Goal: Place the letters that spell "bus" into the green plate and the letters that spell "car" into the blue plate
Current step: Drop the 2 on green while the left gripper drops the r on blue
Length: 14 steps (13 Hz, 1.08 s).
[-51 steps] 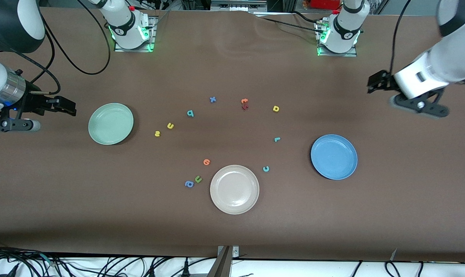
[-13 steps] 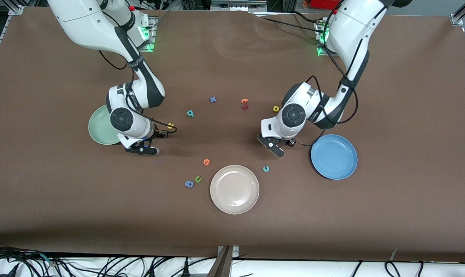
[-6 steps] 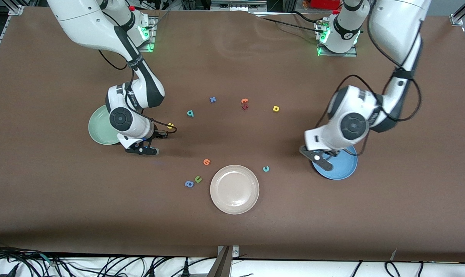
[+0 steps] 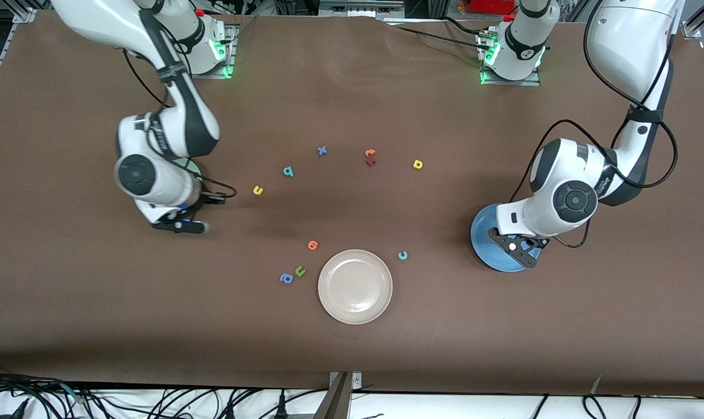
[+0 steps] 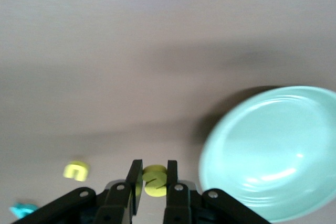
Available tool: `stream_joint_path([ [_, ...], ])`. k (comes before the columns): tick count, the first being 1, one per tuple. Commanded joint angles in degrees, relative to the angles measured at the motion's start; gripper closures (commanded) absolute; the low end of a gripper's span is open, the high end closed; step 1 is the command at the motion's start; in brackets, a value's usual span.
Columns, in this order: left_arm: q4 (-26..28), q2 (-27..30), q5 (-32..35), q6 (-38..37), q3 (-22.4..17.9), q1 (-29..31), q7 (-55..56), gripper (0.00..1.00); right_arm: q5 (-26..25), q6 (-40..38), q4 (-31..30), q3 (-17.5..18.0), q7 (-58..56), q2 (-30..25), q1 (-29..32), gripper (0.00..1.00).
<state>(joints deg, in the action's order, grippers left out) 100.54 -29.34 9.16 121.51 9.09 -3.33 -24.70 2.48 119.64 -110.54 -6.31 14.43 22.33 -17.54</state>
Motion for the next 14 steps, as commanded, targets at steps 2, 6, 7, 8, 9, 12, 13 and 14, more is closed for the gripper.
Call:
stream_joint_path([
  [2, -0.8, 0.9, 1.0, -3.1, 1.6, -0.5, 0.7, 0.00, 0.8, -1.0, -2.5, -7.9, -14.0, 0.2, 0.1, 1.00],
  [6, 1.0, 1.0, -0.1, -5.6, 6.5, -0.4, 14.8, 0.00, 0.7, 2.6, -4.3, -13.4, -24.5, 3.7, 1.4, 1.00],
  [7, 2.5, 1.0, -0.2, -5.5, 7.9, -0.2, 18.9, 0.00, 0.7, 3.7, -4.8, -13.4, -25.3, 4.5, 2.2, 1.00],
  [8, 4.2, 1.6, -0.2, -5.5, 9.0, 0.1, 22.3, 0.00, 0.8, 5.0, -5.4, -13.3, -25.5, 5.0, 2.4, 1.00],
  [9, 6.4, 2.2, -0.2, -5.1, 9.4, 0.0, 24.9, 0.00, 0.9, 5.8, -6.4, -13.4, -25.5, 5.0, 2.4, 0.99],
  [12, 14.6, 5.3, -0.2, -0.9, 11.8, 0.0, 34.9, 0.00, 0.9, 6.2, -6.7, -13.4, -25.5, 5.2, 2.4, 0.45],
  [13, 17.7, 5.9, -0.1, 3.3, 12.7, 0.0, 37.9, 0.00, 0.9, 6.0, -6.5, -13.3, -25.4, 4.9, 2.3, 0.12],
  [14, 20.5, 6.0, -0.1, 7.6, 13.0, 0.0, 40.2, 0.00, 0.9, 5.4, -6.2, -13.3, -24.8, 4.5, 2.2, 0.01],
])
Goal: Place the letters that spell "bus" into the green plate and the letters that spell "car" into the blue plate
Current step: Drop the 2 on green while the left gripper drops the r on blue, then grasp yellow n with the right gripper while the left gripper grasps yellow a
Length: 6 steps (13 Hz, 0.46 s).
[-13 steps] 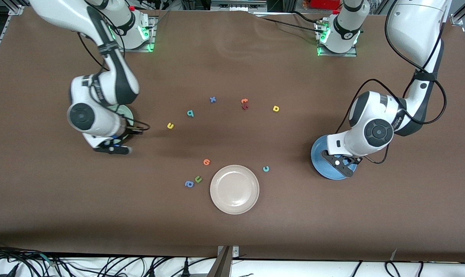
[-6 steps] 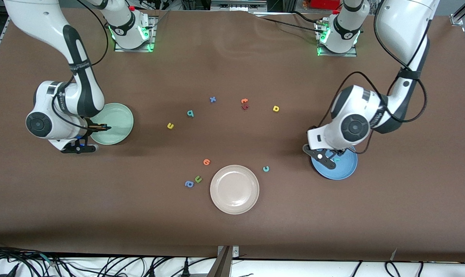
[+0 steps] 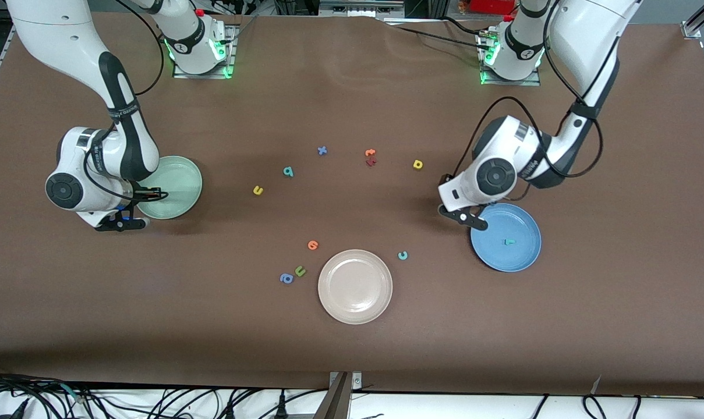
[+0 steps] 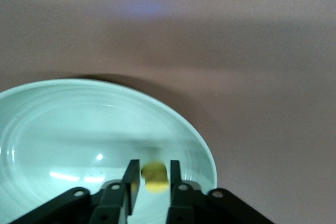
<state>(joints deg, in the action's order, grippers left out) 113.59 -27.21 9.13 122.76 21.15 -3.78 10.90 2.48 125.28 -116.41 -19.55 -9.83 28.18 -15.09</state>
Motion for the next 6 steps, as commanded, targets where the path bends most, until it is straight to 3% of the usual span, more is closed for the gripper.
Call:
stream_joint_path([
  [1, 9.3, 4.2, -0.1, 8.4, 1.0, 0.4, 6.5, 0.00, 0.9, -0.8, -0.2, 0.0, -0.2, -2.4, -0.6, 0.01],
  [3, 10.4, 4.8, -0.1, 8.9, 2.0, 0.3, 10.0, 0.00, 0.9, -4.1, 1.1, 1.2, 3.8, -4.4, -1.7, 0.01],
  [6, 11.6, 4.0, 0.0, 12.6, 2.6, -0.3, 14.3, 0.00, 0.9, -8.4, 3.5, 7.7, 16.2, -6.6, -2.3, 0.01],
])
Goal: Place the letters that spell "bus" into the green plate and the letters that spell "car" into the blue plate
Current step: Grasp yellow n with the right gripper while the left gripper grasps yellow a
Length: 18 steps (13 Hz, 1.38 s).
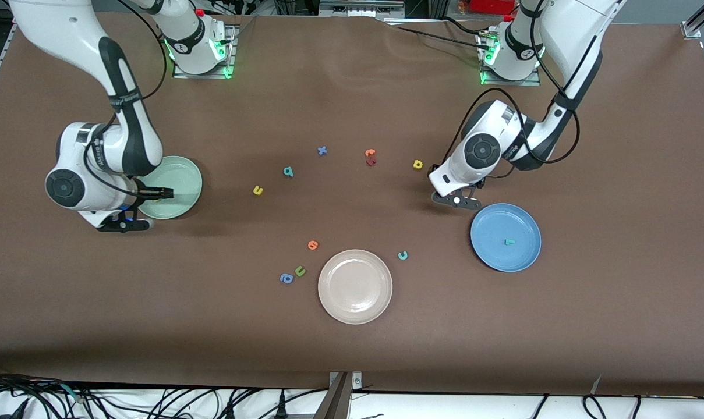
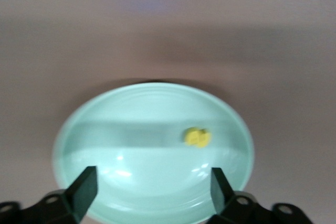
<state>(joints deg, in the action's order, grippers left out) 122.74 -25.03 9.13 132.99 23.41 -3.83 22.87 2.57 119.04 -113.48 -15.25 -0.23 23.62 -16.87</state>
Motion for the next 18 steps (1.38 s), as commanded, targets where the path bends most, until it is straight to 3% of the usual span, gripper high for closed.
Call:
stream_joint_path([
  [1, 2.3, 1.7, -0.2, 3.1, 0.4, -0.3, 2.8, 0.00, 0.9, -2.1, 0.5, 6.1, 11.7, -2.3, -0.4, 0.02],
  [4, 2.3, 1.1, -0.1, 3.8, 3.3, -2.1, 9.1, 0.00, 0.9, 2.0, 0.3, 15.0, 27.8, -1.3, -0.5, 0.02],
  [6, 2.9, 0.6, 0.1, 3.8, 3.6, -5.3, 9.4, 0.00, 0.9, 6.9, -0.1, 19.2, 36.8, 0.6, -0.8, 0.05],
  [10, 4.8, -0.4, 0.8, 5.4, 3.5, -8.5, 9.4, 0.02, 0.9, 18.0, -4.3, 20.2, 44.6, 3.6, -3.1, 0.11],
  [12, 4.8, -1.4, 2.5, 7.1, 3.4, -9.3, 9.3, 0.14, 0.8, 21.1, -6.0, 20.2, 48.3, 3.6, -4.7, 0.11],
  [15, 4.1, -2.5, 10.7, 7.2, 3.5, -8.6, 9.3, 0.23, 0.8, 21.4, -7.1, 20.0, 48.5, 3.5, -4.7, 0.14],
  [18, 4.1, -2.5, 10.8, 7.2, 3.5, -8.7, 9.3, 0.56, 0.6, 22.7, -8.0, 19.3, 48.5, 3.0, -4.7, 0.20],
])
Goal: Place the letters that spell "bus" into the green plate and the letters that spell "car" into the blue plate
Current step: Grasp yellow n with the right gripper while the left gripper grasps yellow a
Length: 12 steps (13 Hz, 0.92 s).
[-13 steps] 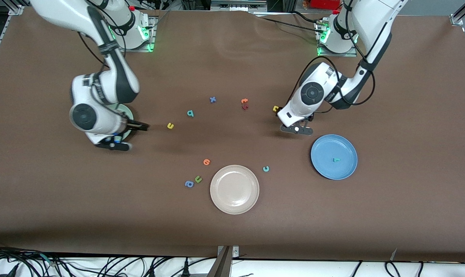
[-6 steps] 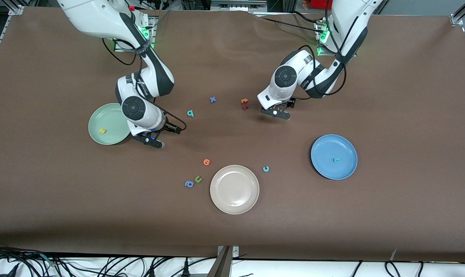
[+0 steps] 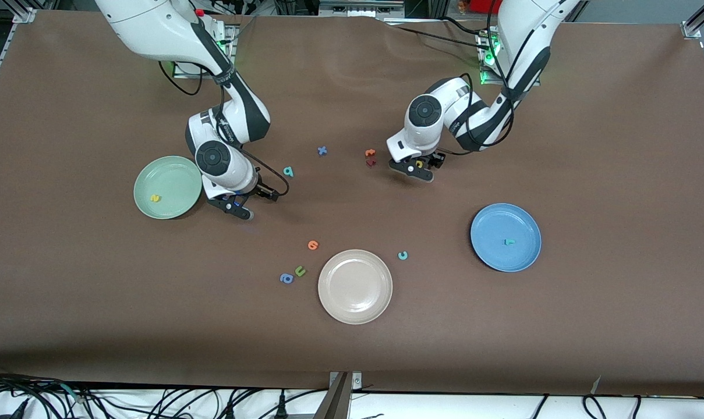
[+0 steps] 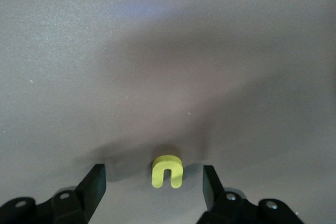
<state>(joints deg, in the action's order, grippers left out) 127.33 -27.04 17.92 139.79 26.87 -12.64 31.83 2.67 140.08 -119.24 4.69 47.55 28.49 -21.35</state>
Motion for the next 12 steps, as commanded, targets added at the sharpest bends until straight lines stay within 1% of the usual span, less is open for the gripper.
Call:
stream_joint_path([
  [1, -0.5, -0.5, 2.0, 0.4, 0.0, 0.1, 0.4, 0.69, 0.5, 1.9, -2.5, -0.6, 0.7, -2.2, -0.3, 0.23],
  [2, -0.5, -0.4, 1.9, 0.4, 0.1, 0.1, 0.4, 0.82, 0.5, 2.0, -2.9, -0.7, 0.7, -2.6, -0.2, 0.23],
  [3, -0.5, -0.4, 2.0, 0.4, 0.0, 0.2, 0.4, 0.90, 0.6, 2.0, -3.2, -0.8, 0.7, -3.0, -0.2, 0.23],
  [5, -0.7, 0.1, 2.0, -0.1, 0.1, 0.2, 0.3, 0.96, 0.6, 4.5, -4.8, -0.8, 0.8, -3.0, -0.1, 0.23],
  [6, -0.8, 0.8, 1.9, -0.3, 0.2, 0.3, 0.2, 0.96, 0.6, 7.0, -6.1, -0.8, 0.8, -3.0, -0.1, 0.23],
  [7, -1.5, 1.5, 2.0, -1.7, 0.1, 0.3, 0.0, 0.96, 0.6, 7.8, -6.6, -0.8, 0.8, -2.9, -0.1, 0.23],
  [8, -3.3, 2.0, 1.9, -4.6, 0.1, 0.3, -0.1, 0.96, 0.7, 7.9, -6.6, -0.8, 0.8, -2.9, -0.1, 0.23],
  [9, -5.7, 2.4, 1.9, -8.9, 0.1, 0.3, -0.3, 0.96, 0.7, 7.8, -6.6, -0.8, 0.9, -2.9, -0.1, 0.23],
  [10, -9.3, 2.5, 1.9, -14.5, 0.1, 0.3, -0.5, 0.96, 0.7, 7.8, -6.6, -0.8, 1.0, -2.9, -0.1, 0.23],
  [12, -15.6, 2.1, 1.9, -23.6, -0.1, 1.3, -5.3, 0.95, 0.7, 7.7, -6.6, -0.8, 1.0, -2.9, -0.1, 0.30],
])
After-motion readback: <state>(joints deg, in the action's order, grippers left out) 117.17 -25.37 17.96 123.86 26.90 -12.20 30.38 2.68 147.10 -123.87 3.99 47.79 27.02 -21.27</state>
